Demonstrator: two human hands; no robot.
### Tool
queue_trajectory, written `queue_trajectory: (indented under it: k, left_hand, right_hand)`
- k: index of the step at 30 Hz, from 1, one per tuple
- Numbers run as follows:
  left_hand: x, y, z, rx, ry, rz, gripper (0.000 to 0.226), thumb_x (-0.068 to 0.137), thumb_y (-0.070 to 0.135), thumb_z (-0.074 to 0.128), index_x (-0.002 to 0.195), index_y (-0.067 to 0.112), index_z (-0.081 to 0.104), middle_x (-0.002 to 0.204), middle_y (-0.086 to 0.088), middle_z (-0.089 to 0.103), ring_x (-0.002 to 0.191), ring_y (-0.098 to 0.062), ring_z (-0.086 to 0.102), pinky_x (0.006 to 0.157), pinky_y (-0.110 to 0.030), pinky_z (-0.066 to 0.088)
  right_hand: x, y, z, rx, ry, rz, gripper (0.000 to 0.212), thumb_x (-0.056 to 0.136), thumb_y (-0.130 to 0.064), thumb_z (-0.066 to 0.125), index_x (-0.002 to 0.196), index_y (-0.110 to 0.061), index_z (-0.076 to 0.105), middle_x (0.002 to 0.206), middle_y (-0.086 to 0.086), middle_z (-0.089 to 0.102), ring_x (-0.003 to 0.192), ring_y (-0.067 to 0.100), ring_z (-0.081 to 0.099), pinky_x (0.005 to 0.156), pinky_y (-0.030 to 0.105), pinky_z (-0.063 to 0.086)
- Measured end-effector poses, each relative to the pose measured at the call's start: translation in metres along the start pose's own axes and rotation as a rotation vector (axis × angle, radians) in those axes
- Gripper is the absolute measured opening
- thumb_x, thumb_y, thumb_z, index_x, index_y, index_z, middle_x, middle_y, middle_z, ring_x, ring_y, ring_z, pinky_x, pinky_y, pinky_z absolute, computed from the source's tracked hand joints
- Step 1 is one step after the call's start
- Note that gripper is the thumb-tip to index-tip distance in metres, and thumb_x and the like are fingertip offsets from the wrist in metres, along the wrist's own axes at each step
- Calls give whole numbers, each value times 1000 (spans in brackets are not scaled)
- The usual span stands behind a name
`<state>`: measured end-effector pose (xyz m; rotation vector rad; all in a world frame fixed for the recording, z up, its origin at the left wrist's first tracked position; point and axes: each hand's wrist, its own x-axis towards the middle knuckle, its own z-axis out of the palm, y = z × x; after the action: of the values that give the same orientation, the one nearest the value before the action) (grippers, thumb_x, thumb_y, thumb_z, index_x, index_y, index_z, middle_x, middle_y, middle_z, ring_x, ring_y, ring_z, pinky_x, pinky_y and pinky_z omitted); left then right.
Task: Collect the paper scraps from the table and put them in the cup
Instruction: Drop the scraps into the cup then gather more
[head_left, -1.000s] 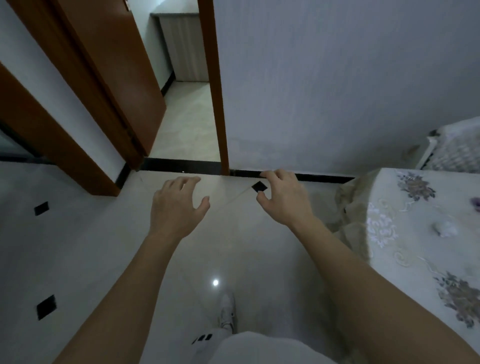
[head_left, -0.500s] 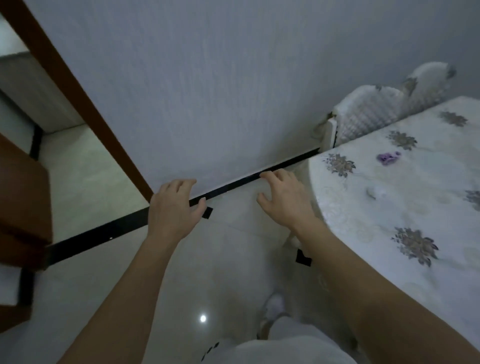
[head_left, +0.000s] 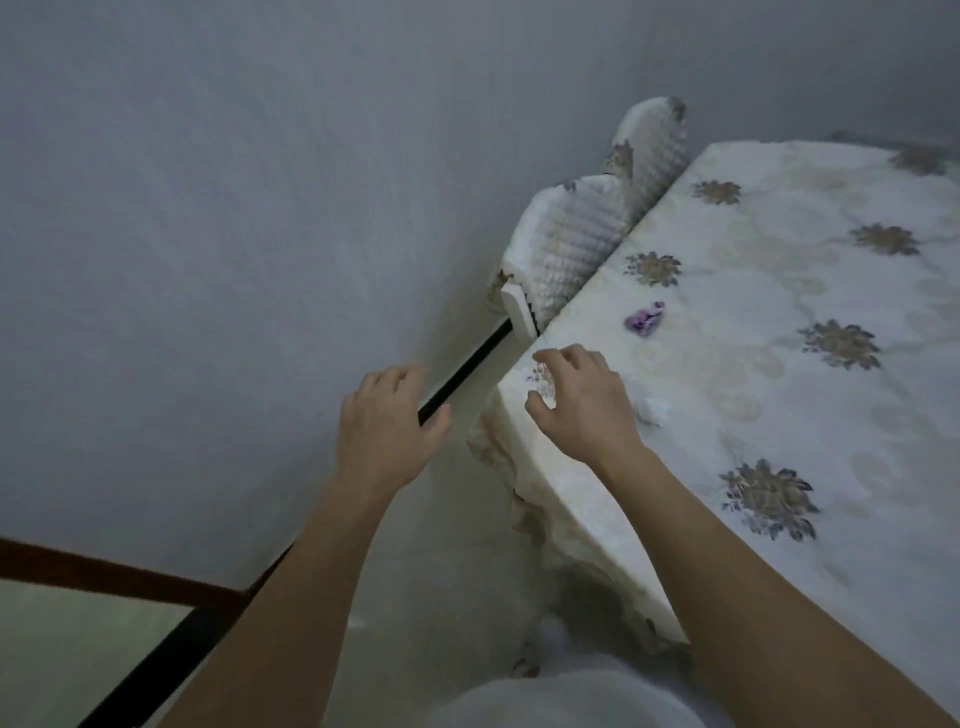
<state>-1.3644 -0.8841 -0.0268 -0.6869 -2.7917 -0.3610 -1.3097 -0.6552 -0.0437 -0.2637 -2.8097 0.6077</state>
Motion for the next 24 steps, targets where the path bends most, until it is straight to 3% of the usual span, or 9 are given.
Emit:
queue_trajectory:
  k: [3, 6, 13, 17, 20, 24]
  left_hand:
    - [46, 20, 21, -17, -13, 76, 47, 83, 45, 57, 121, 16, 61, 109, -5, 65, 99, -28, 58, 77, -40, 48]
    - [85, 43, 40, -47, -33, 135, 51, 82, 48, 48, 119, 15, 63, 106, -6, 66, 96, -29, 60, 75, -40, 49]
    - [142, 88, 84, -129, -117, 291, 46, 83, 46, 51, 115, 15, 62, 105, -6, 65, 96, -31, 58, 72, -45, 52]
    - [163, 110, 105, -165, -144, 358, 48, 82, 46, 51, 116, 15, 64, 105, -6, 67, 96, -31, 61, 72, -42, 48]
    - [178, 122, 119, -230, -188, 390, 47, 83, 43, 57, 120, 14, 63, 111, -6, 66, 101, -30, 59, 78, -42, 48]
    - [205, 136, 138, -308, -267, 416, 55, 82, 47, 49, 123, 13, 62, 116, -8, 65, 105, -31, 58, 84, -45, 49]
  right_hand:
    - [25, 33, -8, -17, 16, 66, 43, 87, -34, 59, 126, -19, 58, 119, 8, 59, 111, 31, 51, 83, 42, 44]
    - [38, 67, -17, -33, 41, 138, 43, 88, -37, 59, 127, -19, 57, 119, 9, 59, 111, 32, 52, 83, 44, 45]
    - [32, 125, -31, -63, 57, 341, 44, 88, -35, 60, 129, -18, 57, 122, 10, 59, 113, 32, 52, 85, 45, 47]
    - [24, 147, -33, -65, 61, 451, 45, 88, -35, 60, 130, -19, 55, 123, 9, 58, 113, 31, 51, 85, 43, 45]
    - [18, 162, -32, -61, 59, 534, 46, 88, -37, 58, 132, -21, 54, 126, 7, 57, 113, 29, 50, 87, 43, 45]
    - [19, 178, -30, -70, 54, 629, 47, 89, -38, 59, 133, -22, 52, 127, 8, 56, 114, 29, 50, 88, 43, 46]
